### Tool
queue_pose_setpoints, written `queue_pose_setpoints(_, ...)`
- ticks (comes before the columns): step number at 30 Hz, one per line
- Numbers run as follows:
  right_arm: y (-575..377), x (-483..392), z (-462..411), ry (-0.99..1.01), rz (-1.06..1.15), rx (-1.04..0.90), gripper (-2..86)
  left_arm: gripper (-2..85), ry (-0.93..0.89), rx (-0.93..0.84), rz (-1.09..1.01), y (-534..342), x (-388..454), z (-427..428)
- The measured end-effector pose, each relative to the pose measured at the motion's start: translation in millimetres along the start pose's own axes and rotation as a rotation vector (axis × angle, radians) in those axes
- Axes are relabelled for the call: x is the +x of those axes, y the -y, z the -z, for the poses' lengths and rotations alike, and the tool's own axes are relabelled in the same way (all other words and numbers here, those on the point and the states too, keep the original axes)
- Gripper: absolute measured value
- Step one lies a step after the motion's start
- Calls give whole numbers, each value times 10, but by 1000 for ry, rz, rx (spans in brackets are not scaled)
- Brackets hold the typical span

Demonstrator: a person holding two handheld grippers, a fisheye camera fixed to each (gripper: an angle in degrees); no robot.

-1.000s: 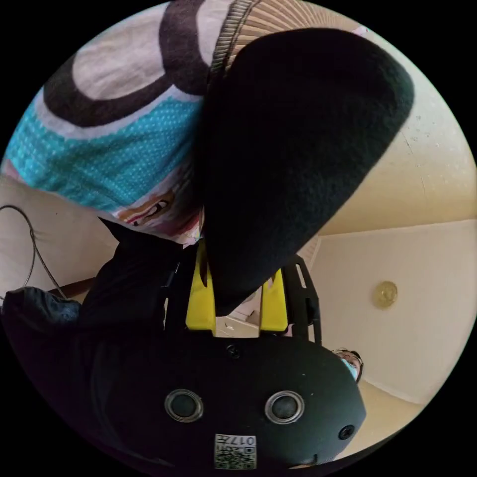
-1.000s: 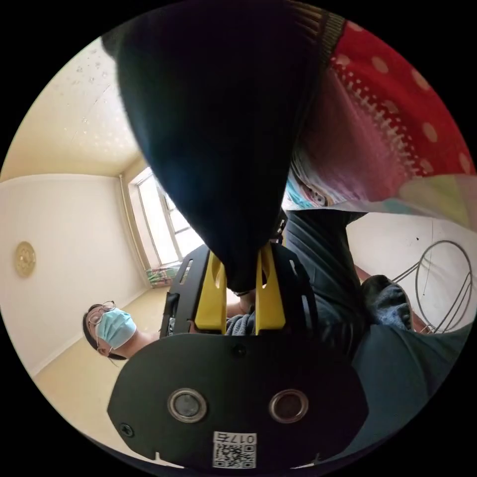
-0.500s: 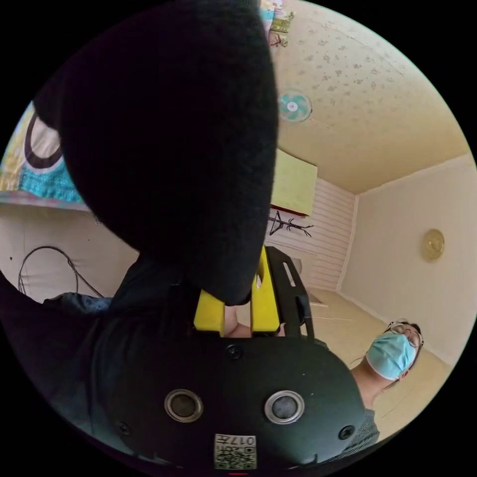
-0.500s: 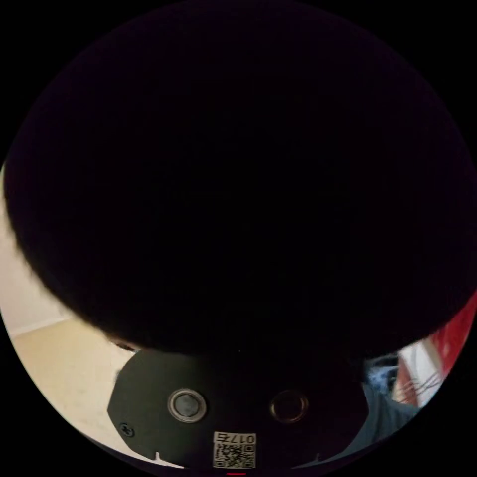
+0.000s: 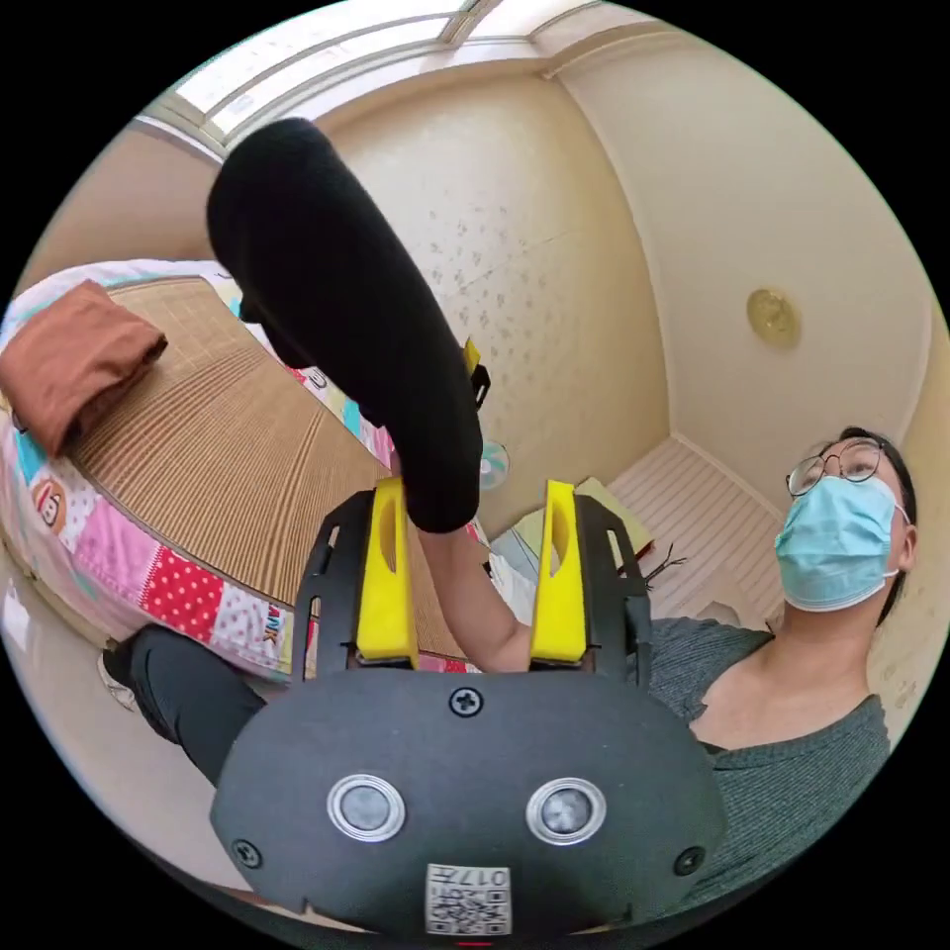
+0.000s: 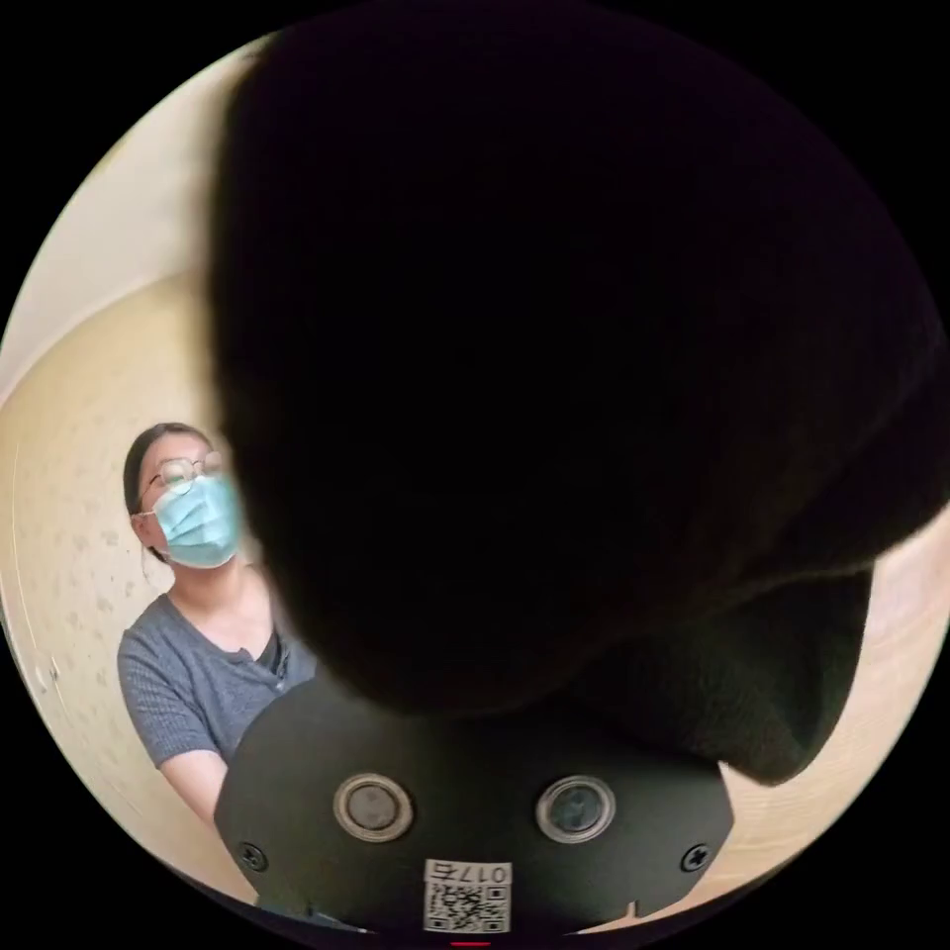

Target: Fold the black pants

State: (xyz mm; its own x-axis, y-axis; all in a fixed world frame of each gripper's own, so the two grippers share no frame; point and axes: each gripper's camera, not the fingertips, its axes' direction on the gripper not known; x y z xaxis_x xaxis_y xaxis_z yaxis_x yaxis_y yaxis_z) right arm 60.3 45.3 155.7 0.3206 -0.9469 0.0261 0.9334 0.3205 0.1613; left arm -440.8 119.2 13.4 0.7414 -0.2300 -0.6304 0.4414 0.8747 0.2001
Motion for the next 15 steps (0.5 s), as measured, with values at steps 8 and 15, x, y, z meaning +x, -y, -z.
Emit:
queue_pose_setpoints(8,-195,3120,-1190,80,-642,32,117,118,221,99,322,-853,-576,1279)
queue_pose_setpoints(15,-2287,3382,-1053,-67,-867,-232,29,94,226,127,548,-1430,-1226,1374)
